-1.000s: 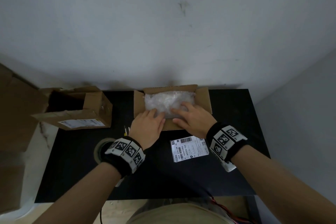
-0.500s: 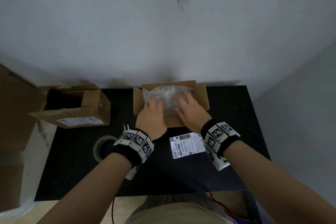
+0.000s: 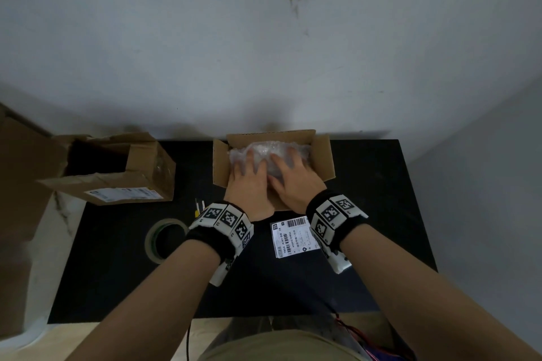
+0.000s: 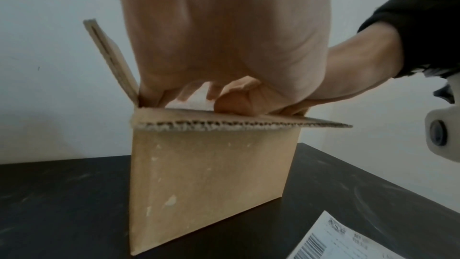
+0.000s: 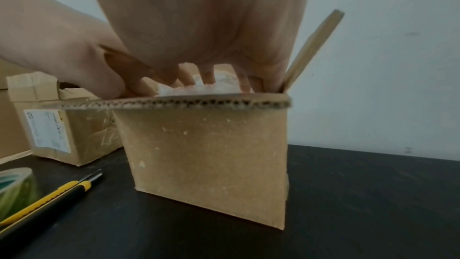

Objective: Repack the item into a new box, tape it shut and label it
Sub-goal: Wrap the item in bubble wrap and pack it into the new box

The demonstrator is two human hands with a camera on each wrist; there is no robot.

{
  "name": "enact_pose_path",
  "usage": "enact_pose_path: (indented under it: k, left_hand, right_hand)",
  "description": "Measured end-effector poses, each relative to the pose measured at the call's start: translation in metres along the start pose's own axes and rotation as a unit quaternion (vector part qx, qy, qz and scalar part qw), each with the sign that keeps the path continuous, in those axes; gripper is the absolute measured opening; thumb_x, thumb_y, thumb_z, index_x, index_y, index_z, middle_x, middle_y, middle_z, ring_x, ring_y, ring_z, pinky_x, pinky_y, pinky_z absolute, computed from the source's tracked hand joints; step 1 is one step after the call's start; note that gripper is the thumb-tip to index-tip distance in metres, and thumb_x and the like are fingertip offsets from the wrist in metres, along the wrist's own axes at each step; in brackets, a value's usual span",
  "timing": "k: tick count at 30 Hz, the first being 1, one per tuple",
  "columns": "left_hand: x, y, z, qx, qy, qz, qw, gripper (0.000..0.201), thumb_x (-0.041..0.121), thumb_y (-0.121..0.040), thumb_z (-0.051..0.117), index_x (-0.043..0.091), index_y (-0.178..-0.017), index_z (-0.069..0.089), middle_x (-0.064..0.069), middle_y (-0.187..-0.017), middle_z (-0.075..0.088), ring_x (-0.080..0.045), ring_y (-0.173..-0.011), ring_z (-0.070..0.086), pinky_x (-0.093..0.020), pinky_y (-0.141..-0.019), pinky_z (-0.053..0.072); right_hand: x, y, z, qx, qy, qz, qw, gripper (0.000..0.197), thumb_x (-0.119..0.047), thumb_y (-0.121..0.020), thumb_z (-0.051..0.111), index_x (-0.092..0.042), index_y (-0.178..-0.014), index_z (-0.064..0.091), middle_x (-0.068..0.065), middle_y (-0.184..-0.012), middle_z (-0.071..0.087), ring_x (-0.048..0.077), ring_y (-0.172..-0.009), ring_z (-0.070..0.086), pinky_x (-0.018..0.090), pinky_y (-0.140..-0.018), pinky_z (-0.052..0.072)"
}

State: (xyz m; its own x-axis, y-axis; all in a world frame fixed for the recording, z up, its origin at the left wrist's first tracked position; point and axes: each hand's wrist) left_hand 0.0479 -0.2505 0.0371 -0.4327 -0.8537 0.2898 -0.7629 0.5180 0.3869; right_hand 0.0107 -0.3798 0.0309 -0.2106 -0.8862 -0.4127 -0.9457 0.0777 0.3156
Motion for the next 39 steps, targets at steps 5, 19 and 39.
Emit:
enact_pose_path:
  k: [5,19,39]
  left_hand:
    - [-0.004,-0.011,-0.015,-0.039,0.081,-0.011,0.996,0.076,0.013,-0.082,0.057,0.021,-0.146,0.017,-0.007,-0.157,-0.003,-0.037,-0.14,0.018,-0.044,-0.111,0.031]
    - [-0.035,-0.019,-0.028,0.04,0.003,0.11,0.993,0.039,0.019,-0.091,0.053,0.025,-0.129,0.051,-0.013,-0.145,0.021,-0.034,-0.128,0.034,-0.044,-0.102,0.04]
    - [-0.056,-0.009,-0.033,-0.001,-0.112,0.098,0.989,0.07,0.019,-0.088,0.052,0.05,-0.141,0.018,0.01,-0.154,0.022,-0.016,-0.139,0.02,-0.04,-0.109,0.008]
  right_hand:
    - [0.003,-0.008,-0.007,-0.039,0.013,0.009,0.999,0.056,-0.051,-0.097,0.028,-0.031,-0.147,0.014,0.013,-0.156,0.009,0.04,-0.134,0.033,0.048,-0.109,0.033]
    - [0.013,-0.012,-0.029,-0.029,0.009,-0.05,0.998,0.04,-0.024,-0.097,0.041,-0.026,-0.137,0.042,0.014,-0.149,0.023,0.036,-0.12,0.048,0.041,-0.102,0.041]
    - [0.023,-0.007,-0.033,-0.069,0.024,-0.058,0.996,0.052,-0.015,-0.096,0.043,-0.034,-0.143,0.032,0.006,-0.157,0.017,0.033,-0.137,0.03,0.04,-0.114,0.026]
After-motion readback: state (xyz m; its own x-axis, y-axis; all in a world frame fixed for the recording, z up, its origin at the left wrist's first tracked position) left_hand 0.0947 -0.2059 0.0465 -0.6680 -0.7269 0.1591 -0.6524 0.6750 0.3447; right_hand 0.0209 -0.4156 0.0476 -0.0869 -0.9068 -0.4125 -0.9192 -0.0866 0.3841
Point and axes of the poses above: each hand's wrist, its own y-axis away from the middle knuckle, its own z-axis out of the palm, x = y × z
